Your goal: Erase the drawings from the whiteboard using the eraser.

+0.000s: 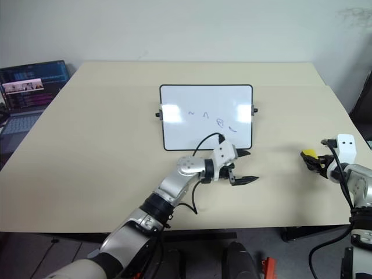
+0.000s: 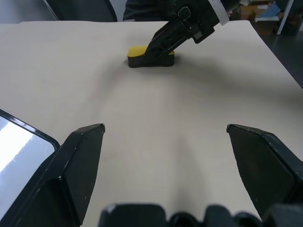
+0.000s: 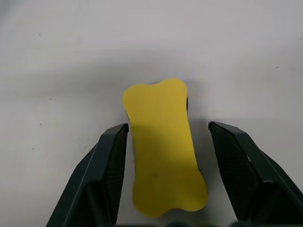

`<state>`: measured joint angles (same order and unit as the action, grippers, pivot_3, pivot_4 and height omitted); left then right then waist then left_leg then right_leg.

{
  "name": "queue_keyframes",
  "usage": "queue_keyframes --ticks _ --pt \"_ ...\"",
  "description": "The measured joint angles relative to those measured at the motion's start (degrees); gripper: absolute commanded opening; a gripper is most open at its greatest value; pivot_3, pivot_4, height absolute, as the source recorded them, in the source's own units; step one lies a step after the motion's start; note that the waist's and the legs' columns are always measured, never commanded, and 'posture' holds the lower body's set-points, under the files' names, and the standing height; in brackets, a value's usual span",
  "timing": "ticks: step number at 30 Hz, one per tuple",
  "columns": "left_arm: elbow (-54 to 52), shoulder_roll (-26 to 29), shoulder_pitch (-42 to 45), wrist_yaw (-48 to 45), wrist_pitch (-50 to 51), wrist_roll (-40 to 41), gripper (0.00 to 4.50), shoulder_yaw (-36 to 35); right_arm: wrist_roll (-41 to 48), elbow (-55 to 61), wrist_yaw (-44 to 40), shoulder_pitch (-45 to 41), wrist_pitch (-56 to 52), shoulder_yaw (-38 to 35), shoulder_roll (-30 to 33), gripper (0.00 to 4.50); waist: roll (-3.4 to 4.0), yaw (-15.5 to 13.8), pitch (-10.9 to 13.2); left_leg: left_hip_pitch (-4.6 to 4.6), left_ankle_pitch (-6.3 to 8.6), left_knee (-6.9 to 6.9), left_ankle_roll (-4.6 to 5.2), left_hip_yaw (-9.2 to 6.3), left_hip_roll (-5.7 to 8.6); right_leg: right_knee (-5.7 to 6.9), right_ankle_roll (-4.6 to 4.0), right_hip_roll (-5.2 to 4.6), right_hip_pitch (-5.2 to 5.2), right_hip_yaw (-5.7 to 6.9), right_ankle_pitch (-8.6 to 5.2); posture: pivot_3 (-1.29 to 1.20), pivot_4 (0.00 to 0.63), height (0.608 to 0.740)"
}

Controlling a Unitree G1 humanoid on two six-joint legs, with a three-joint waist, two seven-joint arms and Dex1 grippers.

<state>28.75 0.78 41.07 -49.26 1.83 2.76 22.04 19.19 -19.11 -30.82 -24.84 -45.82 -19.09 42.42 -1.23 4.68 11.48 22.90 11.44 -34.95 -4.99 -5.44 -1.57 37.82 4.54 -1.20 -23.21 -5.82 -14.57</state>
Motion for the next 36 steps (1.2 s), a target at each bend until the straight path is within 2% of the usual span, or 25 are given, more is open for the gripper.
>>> queue_keyframes --ticks 1,4,7,8,17,20,25,29,31,36 --pt "0.0 0.01 -0.05 -0.01 0.05 0.0 4.5 0.0 0.0 0.0 0.07 0.02 0.0 0.0 -0.1 2.96 0.0 0.0 0.0 0.0 0.0 0.0 0.0 0.0 0.0 0.0 0.0 0.0 0.0 0.0 0.0 0.0 0.15 0.74" --pt "0.0 0.03 -0.13 -0.06 0.11 0.0 4.5 0.0 0.0 -0.01 0.65 0.04 0.02 0.0 -0.38 2.38 0.0 0.0 0.0 0.0 0.0 0.0 0.0 0.0 0.0 0.0 0.0 0.0 0.0 0.0 0.0 0.0 0.15 0.74" --pt "0.0 0.08 -0.13 -0.09 0.12 0.0 4.5 0.0 -0.1 -0.16 1.15 0.04 0.36 0.01 -0.4 1.41 0.0 0.0 0.0 0.01 0.0 0.0 0.0 0.01 0.0 0.0 0.0 0.0 0.0 0.0 0.0 0.0 0.15 0.74" --pt "0.0 0.1 -0.13 -0.09 0.12 0.0 4.5 0.0 -0.1 -0.17 1.2 0.04 0.45 0.01 -0.41 1.23 0.0 0.0 0.0 0.0 0.0 0.0 0.0 0.0 0.0 0.0 0.0 0.0 0.0 0.0 0.0 0.0 0.15 0.74" --pt "-0.2 0.62 -0.15 -0.13 0.27 0.01 4.5 0.0 -0.06 0.03 1.41 0.04 0.52 0.03 -0.37 1.22 0.0 0.01 0.0 0.0 0.0 0.0 0.0 0.0 0.0 0.01 0.0 0.0 0.0 0.0 0.0 0.0 0.15 0.74" --pt "-1.79 3.39 -0.4 -0.03 1.3 0.21 4.5 -1.73 0.67 8.21 0.48 -0.93 -2.4 0.98 0.32 1.22 0.19 0.5 0.03 -0.03 0.0 0.0 0.0 0.05 0.0 0.07 0.0 0.01 -0.04 -0.07 0.0 0.0 0.15 0.74" --pt "-8.3 11.46 -0.78 0.08 5.75 2.93 4.5 -9.02 3.51 23.09 1.74 -10.35 -8.29 2.46 0.7 1.22 0.23 0.8 0.04 -0.04 -0.01 0.01 0.0 -0.13 -0.06 0.15 -0.01 0.08 -0.04 0.08 -0.01 0.0 0.15 0.74" --pt "-14.41 21.65 -4.73 -0.54 8.97 5.07 4.5 -15.73 4.56 27.79 3.3 -15.59 -11.07 8.38 -3.85 1.22 0.19 0.64 0.02 0.01 0.0 0.03 0.0 -0.12 -0.07 0.09 -0.02 0.06 -0.05 0.08 -0.01 0.0 0.15 0.74" --pt "-15.85 24.46 -6.62 -0.6 10.16 5.52 4.5 -18.05 4.46 27.7 3.9 -17.73 -11.23 11.53 -6.57 1.21 0.2 0.3 0.04 0.05 0.0 0.03 0.0 -0.14 -0.07 0.1 -0.04 0.04 -0.1 0.12 -0.01 0.0 0.15 0.74" --pt "-17.01 26.06 -9.06 2.9 11.32 6.47 4.5 -22.19 -1.52 21.93 8.4 -26.87 -3.22 21.44 -18.86 1.2 0.17 -0.01 0.02 0.07 0.0 0.01 0.0 -0.22 -0.08 0.1 -0.06 0.03 -0.09 0.24 0.0 0.0 0.15 0.74"
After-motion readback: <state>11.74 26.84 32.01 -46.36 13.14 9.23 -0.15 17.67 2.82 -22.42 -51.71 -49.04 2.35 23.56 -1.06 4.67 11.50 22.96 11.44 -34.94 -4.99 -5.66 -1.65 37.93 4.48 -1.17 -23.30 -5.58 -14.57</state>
